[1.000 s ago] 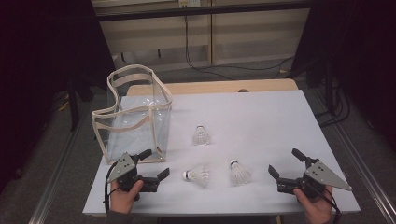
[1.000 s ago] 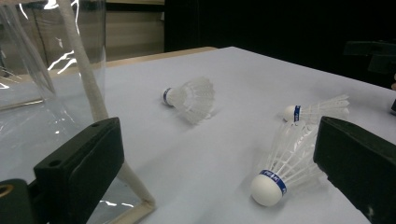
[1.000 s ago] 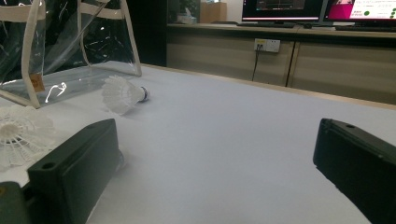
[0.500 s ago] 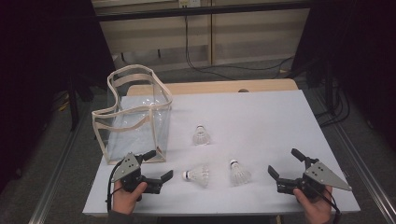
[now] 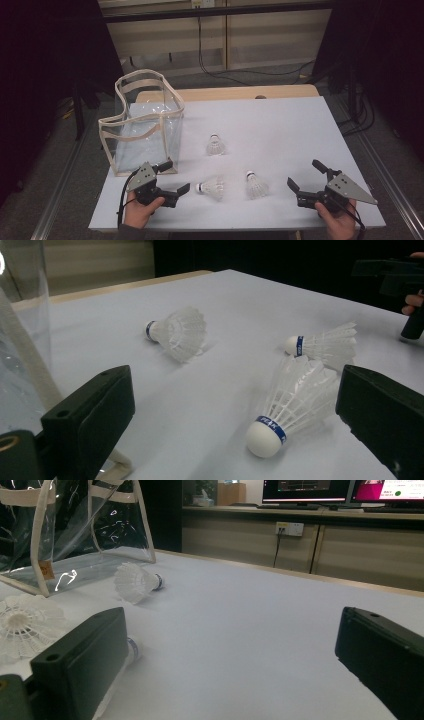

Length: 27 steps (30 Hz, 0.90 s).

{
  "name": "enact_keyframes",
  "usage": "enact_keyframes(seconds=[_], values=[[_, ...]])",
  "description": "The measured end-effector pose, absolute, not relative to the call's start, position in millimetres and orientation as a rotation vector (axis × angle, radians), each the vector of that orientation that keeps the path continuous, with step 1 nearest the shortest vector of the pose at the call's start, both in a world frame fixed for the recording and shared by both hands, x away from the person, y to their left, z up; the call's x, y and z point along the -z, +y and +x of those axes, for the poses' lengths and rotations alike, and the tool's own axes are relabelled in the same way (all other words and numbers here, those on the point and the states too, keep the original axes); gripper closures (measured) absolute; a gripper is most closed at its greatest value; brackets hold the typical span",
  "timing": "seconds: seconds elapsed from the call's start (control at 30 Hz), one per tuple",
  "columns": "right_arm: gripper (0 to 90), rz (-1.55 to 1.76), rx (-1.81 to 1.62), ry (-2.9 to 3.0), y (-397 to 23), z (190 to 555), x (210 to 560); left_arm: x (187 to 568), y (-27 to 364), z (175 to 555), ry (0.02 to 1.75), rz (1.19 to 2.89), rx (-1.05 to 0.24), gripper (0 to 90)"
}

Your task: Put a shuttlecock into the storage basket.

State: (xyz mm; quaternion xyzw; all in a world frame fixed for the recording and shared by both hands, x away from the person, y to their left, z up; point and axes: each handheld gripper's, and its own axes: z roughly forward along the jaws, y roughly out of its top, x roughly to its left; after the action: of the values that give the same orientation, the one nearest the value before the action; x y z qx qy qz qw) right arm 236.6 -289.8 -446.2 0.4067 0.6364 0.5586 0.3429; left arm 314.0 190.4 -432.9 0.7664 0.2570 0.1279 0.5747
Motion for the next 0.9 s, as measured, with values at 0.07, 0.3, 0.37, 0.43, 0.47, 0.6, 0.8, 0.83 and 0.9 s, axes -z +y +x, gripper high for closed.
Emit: enact_keyframes(seconds=[0.07, 0.3, 0.37, 0.43, 0.47, 0.6, 0.8, 0.83, 0.9], values=[[0.6, 1.053, -1.451, 1.658, -290, 237, 446, 433, 189, 314, 0.599, 1.800, -0.288, 2.4], [0.6, 1.052, -1.444, 1.662, -289, 238, 446, 431, 181, 314, 0.598, 1.817, -0.262, 3.7], [0.6, 1.051, -1.446, 1.664, -288, 238, 447, 430, 180, 315, 0.594, 1.826, -0.254, 3.7], [0.6, 1.050, -1.447, 1.665, -288, 238, 447, 430, 178, 316, 0.600, 1.830, -0.246, 3.7], [0.6, 1.049, -1.449, 1.667, -288, 238, 447, 430, 177, 316, 0.602, 1.831, -0.244, 4.0], [0.6, 1.048, -1.452, 1.664, -289, 238, 447, 430, 174, 317, 0.603, 1.840, -0.226, 4.2], [0.7, 1.052, -1.453, 1.662, -290, 238, 447, 432, 170, 318, 0.597, 1.864, -0.182, 6.7], [0.8, 1.045, -1.452, 1.664, -289, 238, 447, 432, 170, 319, 0.594, 1.871, -0.180, 7.0], [0.8, 1.043, -1.452, 1.666, -289, 238, 447, 433, 169, 320, 0.592, 1.874, -0.171, 7.5]])
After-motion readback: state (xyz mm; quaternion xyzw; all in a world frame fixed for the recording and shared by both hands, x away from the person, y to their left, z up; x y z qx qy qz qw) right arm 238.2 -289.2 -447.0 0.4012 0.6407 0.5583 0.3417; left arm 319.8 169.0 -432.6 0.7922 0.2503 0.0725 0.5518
